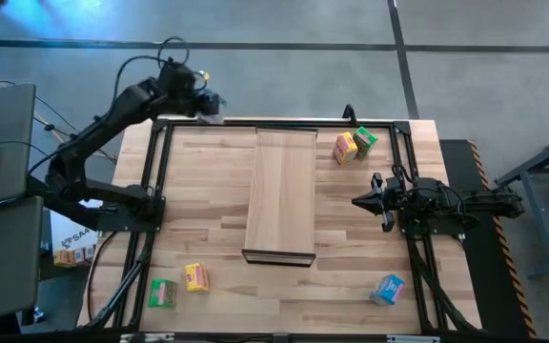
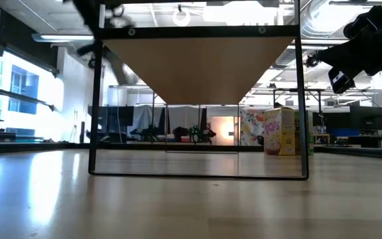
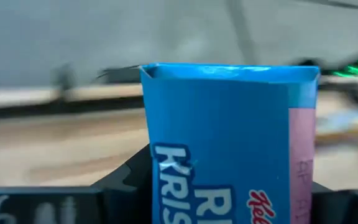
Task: Stack cereal on shelf
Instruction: Put the top blue cereal box on the shelf
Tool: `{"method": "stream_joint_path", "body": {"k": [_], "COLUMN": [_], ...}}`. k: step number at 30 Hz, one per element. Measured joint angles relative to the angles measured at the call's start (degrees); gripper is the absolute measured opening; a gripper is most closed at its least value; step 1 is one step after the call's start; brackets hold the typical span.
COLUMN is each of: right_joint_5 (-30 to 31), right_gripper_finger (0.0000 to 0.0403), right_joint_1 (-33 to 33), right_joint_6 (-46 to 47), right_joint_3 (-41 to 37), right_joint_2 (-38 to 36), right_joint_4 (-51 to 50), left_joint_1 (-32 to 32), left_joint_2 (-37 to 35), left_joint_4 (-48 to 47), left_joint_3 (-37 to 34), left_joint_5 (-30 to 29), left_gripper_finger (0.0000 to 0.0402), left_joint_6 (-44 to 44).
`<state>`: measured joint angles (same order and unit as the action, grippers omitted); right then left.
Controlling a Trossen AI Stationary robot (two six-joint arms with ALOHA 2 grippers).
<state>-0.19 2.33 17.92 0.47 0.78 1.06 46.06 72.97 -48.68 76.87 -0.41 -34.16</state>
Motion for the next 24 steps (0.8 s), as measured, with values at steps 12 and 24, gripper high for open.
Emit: {"method": "stream_joint_path", "body": {"k": [12, 24], "right_joint_5": [0.0, 0.0], "right_gripper_finger": [0.0, 0.0], "right_joint_1": [0.0, 0.0], "right_joint_6": [0.0, 0.0], "right_joint_3": [0.0, 0.0], "right_joint_2": [0.0, 0.0], "right_joint_4": [0.0, 0.0], "left_joint_1": [-26.7, -31.2], "left_joint_2": [10.8, 20.3], "left_joint_4": [-2.8, -2.4], "left_joint_3": [15.7, 16.1], "left_joint_5": [-0.8, -9.0], "left_gripper_finger": [0.0149, 0.0149], "left_joint_6": [-5.6, -10.6]}}
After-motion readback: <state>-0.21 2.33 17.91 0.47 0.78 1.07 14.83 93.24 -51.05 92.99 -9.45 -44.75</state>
